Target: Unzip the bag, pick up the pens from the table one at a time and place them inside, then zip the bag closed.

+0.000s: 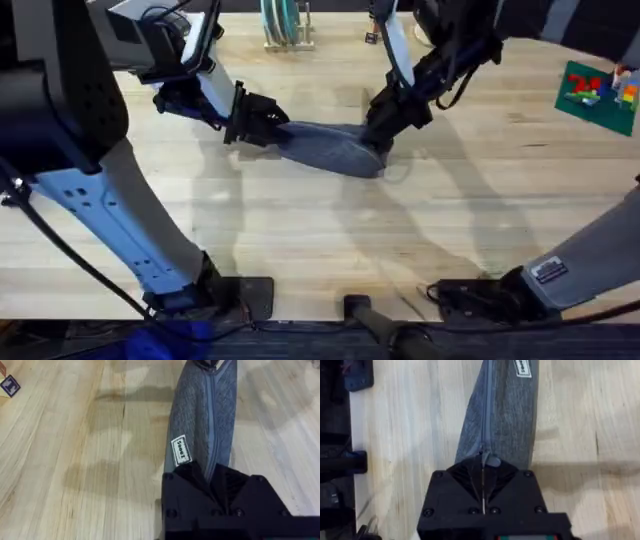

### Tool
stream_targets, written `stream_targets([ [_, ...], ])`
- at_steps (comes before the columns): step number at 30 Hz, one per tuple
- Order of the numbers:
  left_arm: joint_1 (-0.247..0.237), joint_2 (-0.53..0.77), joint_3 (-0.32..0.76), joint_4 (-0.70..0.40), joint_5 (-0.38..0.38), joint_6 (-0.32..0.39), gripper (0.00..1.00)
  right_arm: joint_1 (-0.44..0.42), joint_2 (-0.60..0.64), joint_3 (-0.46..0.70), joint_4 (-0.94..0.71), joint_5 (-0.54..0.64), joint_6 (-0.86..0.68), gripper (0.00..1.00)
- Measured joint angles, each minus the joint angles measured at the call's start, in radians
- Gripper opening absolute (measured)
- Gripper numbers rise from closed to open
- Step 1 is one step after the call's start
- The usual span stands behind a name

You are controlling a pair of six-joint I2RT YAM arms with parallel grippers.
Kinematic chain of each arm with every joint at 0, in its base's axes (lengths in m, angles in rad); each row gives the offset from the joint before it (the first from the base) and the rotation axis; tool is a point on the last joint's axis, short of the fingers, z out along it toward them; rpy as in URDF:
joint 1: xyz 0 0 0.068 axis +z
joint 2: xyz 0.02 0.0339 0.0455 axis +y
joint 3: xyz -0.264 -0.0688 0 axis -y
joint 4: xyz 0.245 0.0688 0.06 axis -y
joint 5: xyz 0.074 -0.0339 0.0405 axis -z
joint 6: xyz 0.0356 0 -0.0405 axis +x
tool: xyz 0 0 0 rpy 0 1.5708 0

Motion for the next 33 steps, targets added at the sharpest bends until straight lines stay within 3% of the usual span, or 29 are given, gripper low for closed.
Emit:
stream_targets([
  [17,0.000,0.000,0.000,0.014,0.007,0.000,0.041,-0.061,-0.060,0.000,-0.090,0.060,-0.003,0.032],
  [33,0.000,0.000,0.000,0.014,0.008,0.000,0.041,-0.064,-0.060,0.000,-0.148,0.139,-0.003,0.033],
])
